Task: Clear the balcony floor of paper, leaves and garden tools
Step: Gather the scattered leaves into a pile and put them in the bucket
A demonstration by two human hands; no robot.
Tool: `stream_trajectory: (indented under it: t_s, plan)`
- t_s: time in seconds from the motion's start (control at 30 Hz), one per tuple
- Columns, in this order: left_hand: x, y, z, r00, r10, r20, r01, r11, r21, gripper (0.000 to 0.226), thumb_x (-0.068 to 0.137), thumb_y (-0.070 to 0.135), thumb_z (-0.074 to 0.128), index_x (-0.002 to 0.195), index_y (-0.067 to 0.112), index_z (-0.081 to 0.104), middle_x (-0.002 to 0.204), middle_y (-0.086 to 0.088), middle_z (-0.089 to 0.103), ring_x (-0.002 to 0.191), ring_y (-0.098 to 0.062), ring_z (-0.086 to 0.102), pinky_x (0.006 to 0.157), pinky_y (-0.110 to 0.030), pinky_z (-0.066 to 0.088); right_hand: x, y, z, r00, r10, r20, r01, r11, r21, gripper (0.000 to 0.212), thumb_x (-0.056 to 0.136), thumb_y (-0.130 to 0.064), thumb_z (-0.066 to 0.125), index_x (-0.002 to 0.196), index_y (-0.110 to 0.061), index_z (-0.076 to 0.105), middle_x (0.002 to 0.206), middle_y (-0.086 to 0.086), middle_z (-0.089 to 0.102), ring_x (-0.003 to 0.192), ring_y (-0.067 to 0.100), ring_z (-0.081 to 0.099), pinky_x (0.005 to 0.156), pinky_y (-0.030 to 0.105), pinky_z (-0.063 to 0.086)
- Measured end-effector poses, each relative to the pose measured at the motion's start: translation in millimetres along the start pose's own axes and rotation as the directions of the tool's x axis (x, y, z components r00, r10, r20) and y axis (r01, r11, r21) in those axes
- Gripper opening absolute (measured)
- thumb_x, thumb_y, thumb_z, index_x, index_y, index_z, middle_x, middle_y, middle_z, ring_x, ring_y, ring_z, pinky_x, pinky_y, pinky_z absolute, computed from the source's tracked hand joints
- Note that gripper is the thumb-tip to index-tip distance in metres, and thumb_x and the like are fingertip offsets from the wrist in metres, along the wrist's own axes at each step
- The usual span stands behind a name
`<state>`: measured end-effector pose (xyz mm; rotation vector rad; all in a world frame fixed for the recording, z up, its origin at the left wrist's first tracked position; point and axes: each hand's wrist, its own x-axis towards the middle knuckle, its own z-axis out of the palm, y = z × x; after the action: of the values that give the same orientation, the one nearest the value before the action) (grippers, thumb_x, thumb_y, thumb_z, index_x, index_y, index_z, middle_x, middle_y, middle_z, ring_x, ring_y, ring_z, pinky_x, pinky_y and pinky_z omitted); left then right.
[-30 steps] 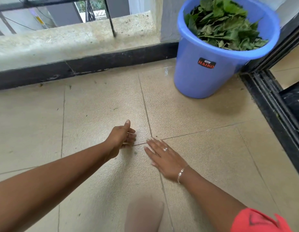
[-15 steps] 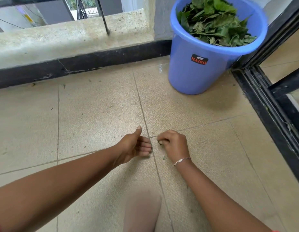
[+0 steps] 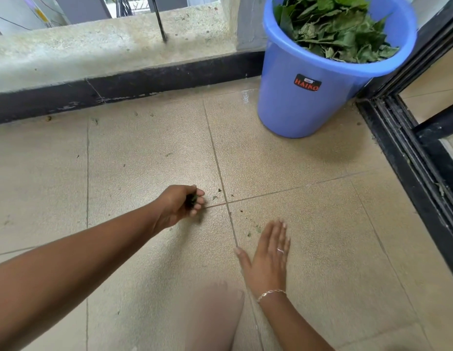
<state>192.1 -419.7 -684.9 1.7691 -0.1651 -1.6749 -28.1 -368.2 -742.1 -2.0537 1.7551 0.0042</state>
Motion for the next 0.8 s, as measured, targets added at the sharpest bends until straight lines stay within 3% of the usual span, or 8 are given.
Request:
stream_trajectory:
  t_s: [0.1, 0.27, 0.4, 0.47, 0.53, 0.67, 0.73, 0.8]
  plan:
    - [-1.2, 2.6, -11.6, 0.999, 0.033, -0.025, -0.033, 0.999, 0.002, 0.030, 0.101, 0.011, 0.028, 0.082, 0.007, 0.051, 0.065, -0.006, 0.052, 0.052, -0.013, 0.045, 0.040, -0.018, 0.039, 20.9, -21.6, 15.2, 0.995, -0.102, -0.006, 0.101, 0.987, -0.126, 0.099, 0.084, -0.074, 0.009, 0.142, 0.006, 0.012, 0.150, 0.027, 0.011, 0.141, 0.036, 0.007, 0.113, 0.044, 0.000]
    - [-6.6, -2.9, -34.1, 0.996, 0.055, -0.068, -0.054, 0.998, 0.007, 0.029, 0.100, 0.009, 0.029, 0.083, 0.007, 0.052, 0.065, -0.006, 0.053, 0.052, -0.013, 0.047, 0.042, -0.018, 0.043, 73.0, -69.2, 11.9, 0.935, -0.341, 0.094, 0.353, 0.914, -0.198, 0.100, 0.081, -0.074, 0.012, 0.141, 0.000, -0.017, 0.148, 0.019, -0.025, 0.140, 0.031, -0.023, 0.114, 0.042, -0.016]
    - [-10.6, -12.2, -48.9, 0.994, 0.044, -0.098, -0.044, 0.999, 0.000, 0.031, 0.101, 0.012, 0.029, 0.084, 0.006, 0.053, 0.067, -0.006, 0.053, 0.055, -0.014, 0.048, 0.043, -0.019, 0.044, 56.4, -94.6, 16.3, 0.740, -0.616, 0.270, 0.664, 0.734, -0.145, 0.083, 0.094, -0.056, 0.025, 0.142, -0.005, -0.019, 0.148, 0.012, -0.029, 0.137, 0.024, -0.028, 0.109, 0.036, -0.021]
    - [-10.7, -16.0, -50.8, 0.994, 0.038, -0.107, -0.039, 0.999, -0.004, 0.032, 0.102, 0.013, 0.029, 0.082, 0.006, 0.054, 0.067, -0.007, 0.053, 0.054, -0.014, 0.049, 0.044, -0.019, 0.045, 39.1, -83.3, 22.8, 0.598, -0.738, 0.314, 0.797, 0.590, -0.131, 0.072, 0.097, -0.038, 0.037, 0.147, -0.003, -0.001, 0.153, 0.013, -0.013, 0.139, 0.022, -0.018, 0.110, 0.037, -0.015]
    - [-10.2, -17.7, -47.9, 0.995, 0.029, -0.100, -0.030, 1.000, 0.000, 0.034, 0.102, 0.013, 0.029, 0.081, 0.005, 0.054, 0.066, -0.007, 0.054, 0.052, -0.013, 0.049, 0.043, -0.019, 0.045, 25.9, -59.2, 26.3, 0.497, -0.821, 0.281, 0.864, 0.498, -0.073, 0.063, 0.083, -0.015, 0.061, 0.139, -0.002, 0.036, 0.150, 0.012, 0.031, 0.141, 0.022, 0.023, 0.113, 0.035, 0.009]
    - [-10.5, -17.7, -32.1, 0.998, 0.013, -0.055, -0.013, 1.000, -0.003, 0.034, 0.102, 0.014, 0.030, 0.080, 0.005, 0.054, 0.068, -0.008, 0.056, 0.052, -0.014, 0.052, 0.043, -0.019, 0.047, 26.7, -24.4, 9.2, 0.530, -0.842, 0.099, 0.848, 0.529, -0.041, 0.022, 0.079, -0.005, 0.064, 0.101, -0.005, 0.068, 0.101, 0.006, 0.068, 0.096, 0.016, 0.056, 0.083, 0.024, 0.050]
    - [-10.9, -14.1, -24.1, 0.999, 0.020, -0.033, -0.020, 1.000, -0.006, 0.034, 0.102, 0.015, 0.030, 0.082, 0.004, 0.055, 0.070, -0.010, 0.057, 0.054, -0.015, 0.054, 0.044, -0.020, 0.049, 37.4, -28.3, 0.1, 0.548, -0.821, 0.161, 0.835, 0.547, -0.054, 0.015, 0.065, 0.001, 0.076, 0.076, -0.004, 0.067, 0.079, 0.007, 0.064, 0.072, 0.020, 0.058, 0.050, 0.028, 0.051]
    - [-11.8, -13.4, -14.7, 1.000, 0.003, -0.014, -0.003, 1.000, 0.002, 0.034, 0.103, 0.016, 0.030, 0.084, 0.004, 0.055, 0.073, -0.011, 0.058, 0.057, -0.015, 0.056, 0.046, -0.021, 0.050, 48.8, -37.9, -11.6, 0.639, -0.753, 0.155, 0.765, 0.644, -0.021, 0.024, 0.052, 0.004, 0.083, 0.063, -0.008, 0.066, 0.069, 0.001, 0.062, 0.065, 0.016, 0.058, 0.044, 0.024, 0.050]
